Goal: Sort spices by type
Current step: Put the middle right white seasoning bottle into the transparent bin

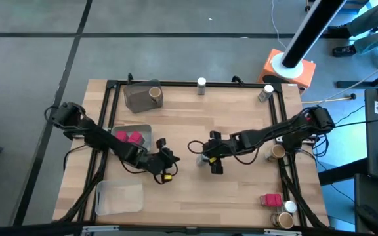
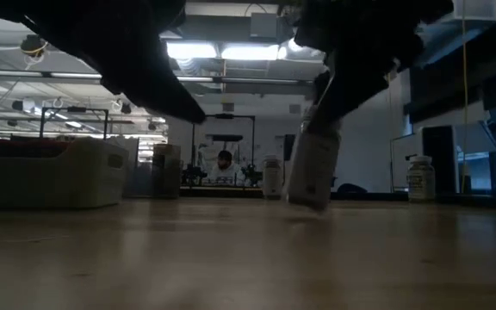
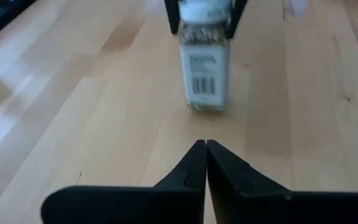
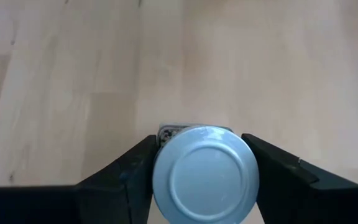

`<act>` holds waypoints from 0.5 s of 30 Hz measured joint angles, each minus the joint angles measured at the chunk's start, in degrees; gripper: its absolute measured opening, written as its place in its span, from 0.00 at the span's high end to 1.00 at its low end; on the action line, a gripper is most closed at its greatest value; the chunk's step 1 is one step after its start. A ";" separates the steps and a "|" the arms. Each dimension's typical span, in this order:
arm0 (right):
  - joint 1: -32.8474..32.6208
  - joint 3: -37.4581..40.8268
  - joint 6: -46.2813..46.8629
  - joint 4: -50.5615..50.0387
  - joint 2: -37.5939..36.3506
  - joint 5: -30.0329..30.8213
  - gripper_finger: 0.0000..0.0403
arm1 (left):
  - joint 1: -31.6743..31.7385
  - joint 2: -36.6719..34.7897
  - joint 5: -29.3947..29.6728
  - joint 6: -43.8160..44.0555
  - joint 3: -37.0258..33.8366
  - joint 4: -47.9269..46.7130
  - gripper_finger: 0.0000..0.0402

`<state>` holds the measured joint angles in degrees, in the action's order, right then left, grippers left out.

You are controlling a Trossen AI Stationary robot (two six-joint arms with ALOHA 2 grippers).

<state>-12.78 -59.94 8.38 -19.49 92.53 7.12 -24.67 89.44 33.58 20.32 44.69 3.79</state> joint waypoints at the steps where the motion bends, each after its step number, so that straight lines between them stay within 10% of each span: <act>1: 0.02 -1.52 -0.26 -2.00 0.37 0.48 0.47 | 0.11 0.06 0.00 -0.14 0.00 0.01 1.00; 15: 0.04 -9.12 -0.98 -8.77 7.50 0.95 0.45 | 1.52 0.49 0.09 2.02 -0.02 0.06 0.99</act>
<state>-12.73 -69.06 7.40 -28.26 100.03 8.08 -23.16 89.93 33.67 22.33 44.66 3.85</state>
